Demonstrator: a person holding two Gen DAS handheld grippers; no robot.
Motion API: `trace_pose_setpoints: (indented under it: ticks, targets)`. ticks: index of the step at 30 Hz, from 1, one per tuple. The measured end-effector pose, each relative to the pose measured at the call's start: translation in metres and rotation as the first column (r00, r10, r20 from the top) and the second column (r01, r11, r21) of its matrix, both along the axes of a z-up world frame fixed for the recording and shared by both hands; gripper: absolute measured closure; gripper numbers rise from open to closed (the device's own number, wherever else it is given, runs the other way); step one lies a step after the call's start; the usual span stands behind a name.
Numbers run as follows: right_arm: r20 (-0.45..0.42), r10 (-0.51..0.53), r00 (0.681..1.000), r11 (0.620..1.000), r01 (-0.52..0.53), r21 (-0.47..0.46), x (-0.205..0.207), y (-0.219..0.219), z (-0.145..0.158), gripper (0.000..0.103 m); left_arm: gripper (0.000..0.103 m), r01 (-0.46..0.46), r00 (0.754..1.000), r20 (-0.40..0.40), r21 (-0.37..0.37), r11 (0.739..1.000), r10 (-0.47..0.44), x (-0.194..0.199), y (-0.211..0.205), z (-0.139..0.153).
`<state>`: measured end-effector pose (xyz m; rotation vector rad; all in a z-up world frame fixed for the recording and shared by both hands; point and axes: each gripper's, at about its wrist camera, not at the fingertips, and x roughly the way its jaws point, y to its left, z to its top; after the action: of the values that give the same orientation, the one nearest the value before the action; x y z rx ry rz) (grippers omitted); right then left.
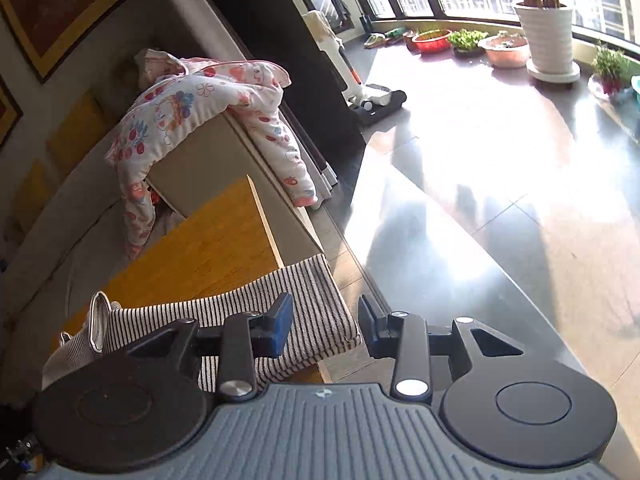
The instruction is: Fold clothes
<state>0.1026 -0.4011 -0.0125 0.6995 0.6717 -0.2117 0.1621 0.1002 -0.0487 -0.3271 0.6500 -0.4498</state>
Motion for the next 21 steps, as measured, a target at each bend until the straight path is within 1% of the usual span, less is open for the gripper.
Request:
trace_pose_setpoints:
  ticks: [2, 3, 5, 6, 7, 8, 10, 11, 13, 16, 18, 19, 21]
  targets:
    - [0.014, -0.041, 0.999, 0.99, 0.039, 0.139, -0.002, -0.011, -0.021, 0.061, 0.0, -0.001, 1.0, -0.001, -0.008, 1.0, 0.001, 0.0, 0.001, 0.0]
    - [0.021, -0.046, 0.999, 0.983, 0.041, 0.181, -0.001, -0.013, -0.029, 0.061, 0.0, -0.001, 1.0, -0.002, -0.013, 1.0, 0.001, 0.001, 0.002, 0.0]
    - [0.027, -0.041, 0.999, 0.973, 0.034, 0.23, 0.002, -0.012, -0.041, 0.061, 0.0, -0.003, 1.0, -0.003, -0.025, 1.0, 0.003, 0.0, 0.003, -0.001]
    - [0.024, -0.027, 0.999, 0.975, 0.021, 0.221, 0.005, -0.008, -0.042, 0.061, 0.0, -0.003, 1.0, -0.004, -0.03, 1.0, 0.003, 0.001, 0.003, -0.001]
    - [0.019, -0.006, 1.0, 0.985, 0.002, 0.175, 0.01, -0.001, -0.038, 0.07, 0.0, -0.004, 1.0, -0.004, -0.031, 1.0, 0.003, 0.001, 0.004, -0.001]
    - [0.01, 0.017, 1.0, 0.994, -0.018, 0.104, 0.015, 0.007, -0.031, 0.081, 0.0, -0.004, 1.0, -0.004, -0.032, 0.999, 0.004, 0.001, 0.004, -0.001]
    - [0.037, 0.053, 0.998, 0.999, -0.052, -0.012, 0.023, 0.02, -0.005, 0.087, 0.0, -0.006, 1.0, -0.004, -0.028, 1.0, 0.006, 0.001, 0.002, -0.001]
    - [0.067, 0.062, 0.996, 0.997, -0.059, -0.046, 0.027, 0.023, 0.011, 0.088, 0.0, -0.007, 1.0, -0.004, -0.024, 1.0, 0.007, 0.001, 0.001, 0.0]
    - [0.165, 0.059, 0.985, 0.995, -0.044, -0.095, 0.034, 0.022, 0.052, 0.089, 0.0, -0.014, 1.0, -0.003, -0.021, 1.0, 0.014, 0.001, -0.002, 0.0]
    - [0.304, 0.08, 0.949, 0.983, -0.025, -0.182, 0.044, 0.024, 0.114, 0.089, 0.0, -0.025, 1.0, -0.002, -0.015, 1.0, 0.025, 0.002, -0.006, 0.0]
    - [0.352, 0.124, 0.928, 0.969, -0.037, -0.245, 0.054, 0.034, 0.148, 0.089, 0.0, -0.028, 1.0, -0.004, -0.032, 0.999, 0.028, 0.004, -0.012, 0.0]
    - [0.37, 0.149, 0.917, 0.961, -0.047, -0.272, 0.059, 0.042, 0.161, 0.089, 0.0, -0.029, 1.0, -0.004, -0.037, 0.999, 0.029, 0.005, -0.015, 0.0]
    - [0.395, 0.207, 0.895, 0.951, -0.089, -0.296, 0.069, 0.063, 0.181, 0.089, 0.0, -0.02, 1.0, -0.006, -0.042, 0.999, 0.019, 0.006, -0.019, 0.0]
